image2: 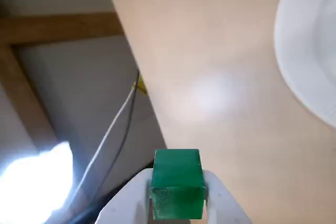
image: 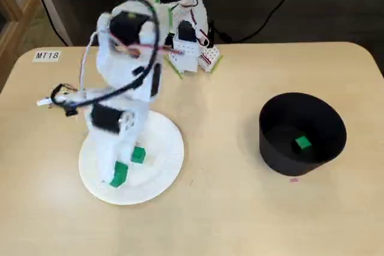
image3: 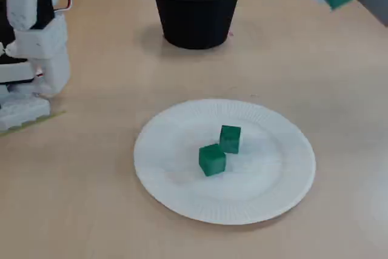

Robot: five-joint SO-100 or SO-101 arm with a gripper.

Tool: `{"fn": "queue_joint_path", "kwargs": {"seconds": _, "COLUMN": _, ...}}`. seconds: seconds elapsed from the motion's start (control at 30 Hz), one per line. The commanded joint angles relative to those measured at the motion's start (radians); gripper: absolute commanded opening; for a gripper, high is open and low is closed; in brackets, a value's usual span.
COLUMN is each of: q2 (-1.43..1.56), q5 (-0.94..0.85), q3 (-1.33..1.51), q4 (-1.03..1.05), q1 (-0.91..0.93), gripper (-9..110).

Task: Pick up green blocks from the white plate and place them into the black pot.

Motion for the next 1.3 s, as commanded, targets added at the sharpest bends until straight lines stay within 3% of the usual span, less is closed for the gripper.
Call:
{"fn": "queue_joint_path", "kwargs": {"seconds": 0.0, "q2": 0.407, "q5": 0.063, "q3": 0.528, "q4": -0.311, "q1": -0.156, "gripper": -2}}
{"fn": "queue_joint_path", "kwargs": {"seconds": 0.33, "q2": 0.635, "q5": 0.06, "q3": 0.969, "q4": -0.598, "q1": -0.638, "gripper": -2}}
{"fn": "queue_joint_path", "kwargs": {"seconds": 0.47, "q2": 0.667, "q5": 0.061, "q3": 1.086, "q4": -0.732, "q1": -0.721, "gripper": -2}}
{"fn": "queue_joint_path", "kwargs": {"seconds": 0.73, "q2": 0.661, "q5": 0.055, "q3": 1.206, "q4": -0.762, "q1": -0.753, "gripper": -1}}
{"fn": "queue_joint_path", "kwargs": {"seconds": 0.83, "q2": 0.683, "q5": -0.002, "q3": 1.213, "q4": -0.695, "q1": -0.762, "gripper": 31}}
{"fn": "queue_joint_path", "kwargs": {"seconds": 0.9, "q2": 0.696, "q5": -0.006, "q3": 1.213, "q4": -0.647, "q1": -0.762, "gripper": 39}}
{"fn": "queue_joint_path", "kwargs": {"seconds": 1.0, "q2": 0.721, "q5": -0.008, "q3": 1.213, "q4": -0.609, "q1": -0.758, "gripper": 42}}
{"fn": "queue_joint_path", "kwargs": {"seconds": 1.13, "q2": 0.744, "q5": -0.011, "q3": 1.204, "q4": -0.595, "q1": -0.747, "gripper": 37}}
{"fn": "queue_joint_path", "kwargs": {"seconds": 1.27, "q2": 0.795, "q5": 0.029, "q3": 1.193, "q4": -0.56, "q1": -0.695, "gripper": -2}}
